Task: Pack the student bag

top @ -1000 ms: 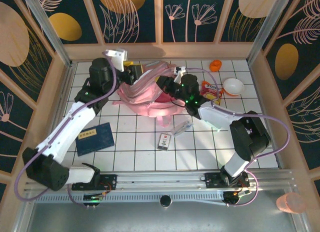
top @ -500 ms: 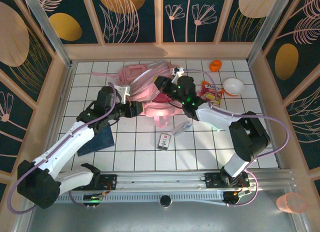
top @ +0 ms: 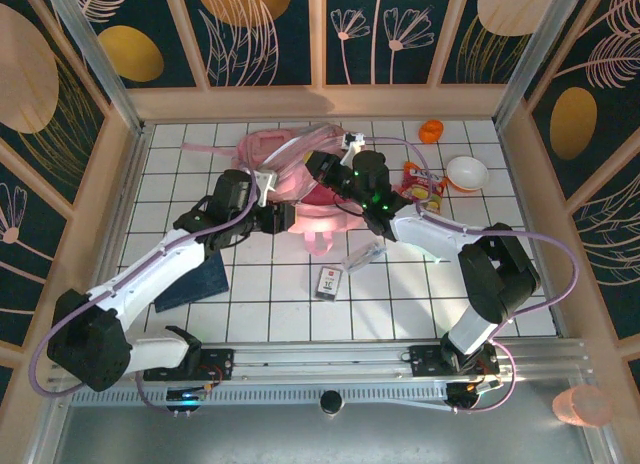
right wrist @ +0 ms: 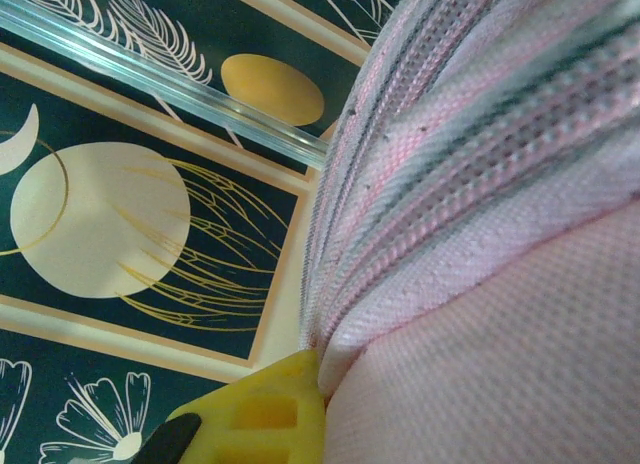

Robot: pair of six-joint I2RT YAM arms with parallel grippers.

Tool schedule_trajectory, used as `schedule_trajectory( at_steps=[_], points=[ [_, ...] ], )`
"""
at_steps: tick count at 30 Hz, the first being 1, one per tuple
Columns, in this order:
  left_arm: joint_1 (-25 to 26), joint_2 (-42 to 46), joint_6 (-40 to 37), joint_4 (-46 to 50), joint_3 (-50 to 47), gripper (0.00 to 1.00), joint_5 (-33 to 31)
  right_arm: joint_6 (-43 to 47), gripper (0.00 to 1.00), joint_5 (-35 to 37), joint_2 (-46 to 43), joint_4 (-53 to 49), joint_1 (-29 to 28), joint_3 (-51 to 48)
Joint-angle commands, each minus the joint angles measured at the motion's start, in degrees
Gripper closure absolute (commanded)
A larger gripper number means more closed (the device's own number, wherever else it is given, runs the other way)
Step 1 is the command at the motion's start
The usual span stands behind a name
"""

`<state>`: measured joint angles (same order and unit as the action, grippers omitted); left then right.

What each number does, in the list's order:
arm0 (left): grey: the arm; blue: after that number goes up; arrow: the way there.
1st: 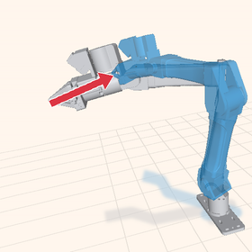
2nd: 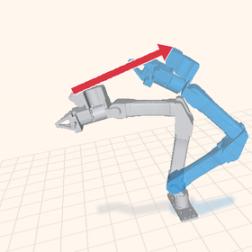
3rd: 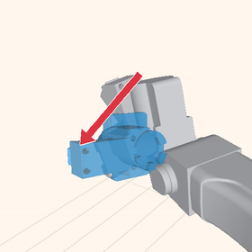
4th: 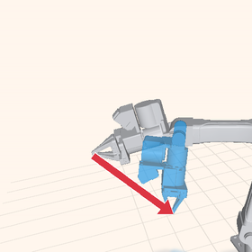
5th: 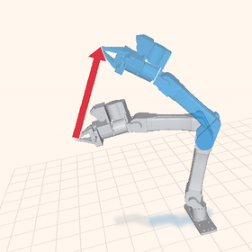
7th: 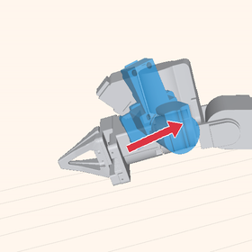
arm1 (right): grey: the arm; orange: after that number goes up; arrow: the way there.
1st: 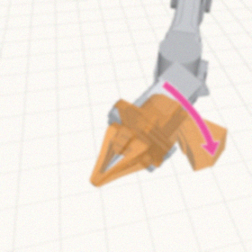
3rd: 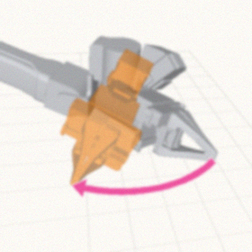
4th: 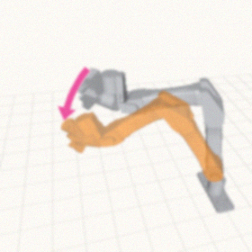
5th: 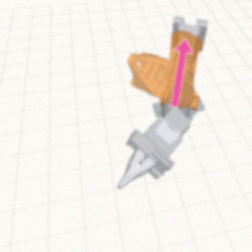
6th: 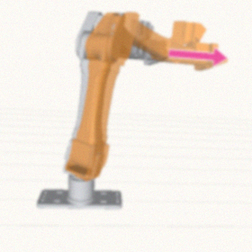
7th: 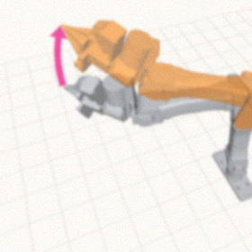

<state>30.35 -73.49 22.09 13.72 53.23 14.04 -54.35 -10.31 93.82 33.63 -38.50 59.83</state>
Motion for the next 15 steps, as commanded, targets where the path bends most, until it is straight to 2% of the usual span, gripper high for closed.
schedule_trajectory(
  at_steps=[1,10,12,15],
  points=[
    [0.2,-1.4,-2.9,-2.3,2.1,0.52,-1.8,1.6,1.0,0.5,-0.8,6.5,-0.7,4.1],
    [1.5,-2.9,-3.7,-3.9,2.1,0.59,2.2,1.6,1.0,0.1,0.0,5.7,-0.8,5.4],
    [1.6,-2.8,-3.6,-4.0,2.2,0.65,2.7,1.7,1.0,0.2,0.1,5.5,-0.9,5.5],
    [1.6,-2.4,-3.8,-3.6,2.1,0.81,2.9,1.9,1.0,0.3,0.0,4.9,-0.9,5.7]
  ],
)
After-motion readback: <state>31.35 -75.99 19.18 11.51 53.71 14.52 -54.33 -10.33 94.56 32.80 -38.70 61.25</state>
